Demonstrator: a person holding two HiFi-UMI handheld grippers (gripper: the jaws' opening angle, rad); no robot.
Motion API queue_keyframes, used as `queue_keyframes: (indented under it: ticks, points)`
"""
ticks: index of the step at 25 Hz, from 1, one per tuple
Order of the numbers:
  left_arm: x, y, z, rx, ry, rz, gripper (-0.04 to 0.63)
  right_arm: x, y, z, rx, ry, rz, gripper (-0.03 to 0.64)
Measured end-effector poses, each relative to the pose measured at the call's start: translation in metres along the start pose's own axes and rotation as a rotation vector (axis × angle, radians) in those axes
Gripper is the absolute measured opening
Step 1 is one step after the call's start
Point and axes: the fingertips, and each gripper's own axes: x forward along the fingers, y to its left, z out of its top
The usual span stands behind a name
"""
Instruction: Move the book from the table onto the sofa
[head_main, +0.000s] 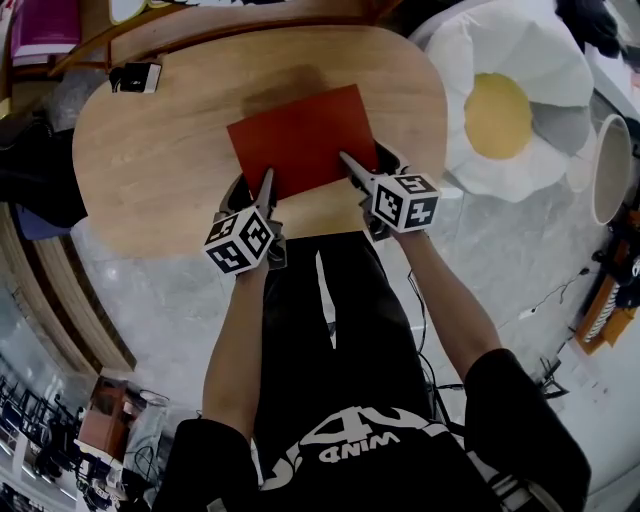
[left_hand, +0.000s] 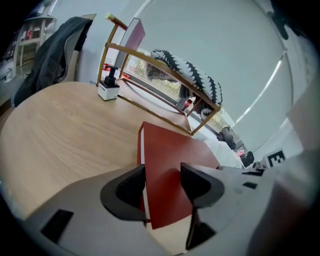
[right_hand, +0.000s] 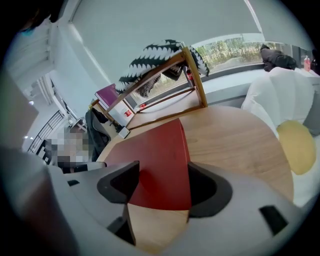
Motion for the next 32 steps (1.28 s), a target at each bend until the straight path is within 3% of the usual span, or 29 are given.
queue_keyframes:
  ticks: [6, 11, 17, 21, 26, 32]
  points:
    - [-0.084, -0.047, 0.052, 0.053, -0.028, 0.014, 0.229, -0.079, 0.057, 0.038, 0.055, -0.06, -0.009, 0.293]
    - [-0.157, -0.088, 0.091, 0.086, -0.028, -0.028, 0.229, -0.151, 0.112, 0.074, 0.021, -0.082, 0.008, 0.293]
    - [-0.229, -0.121, 0.129, 0.149, -0.079, -0.063, 0.229, -0.216, 0.166, 0.103, 0.009, -0.187, -0.008, 0.293]
    - [-0.245, -0.137, 0.135, 0.177, -0.083, -0.088, 0.229, -0.239, 0.173, 0.109, 0.017, -0.221, -0.022, 0.293]
    - [-0.239, -0.165, 0.151, 0.263, -0.079, -0.165, 0.229, -0.262, 0.165, 0.12, 0.055, -0.317, -0.082, 0.293]
    - [-0.222, -0.213, 0.139, 0.37, -0.012, -0.273, 0.229, -0.304, 0.136, 0.106, 0.149, -0.405, -0.189, 0.293]
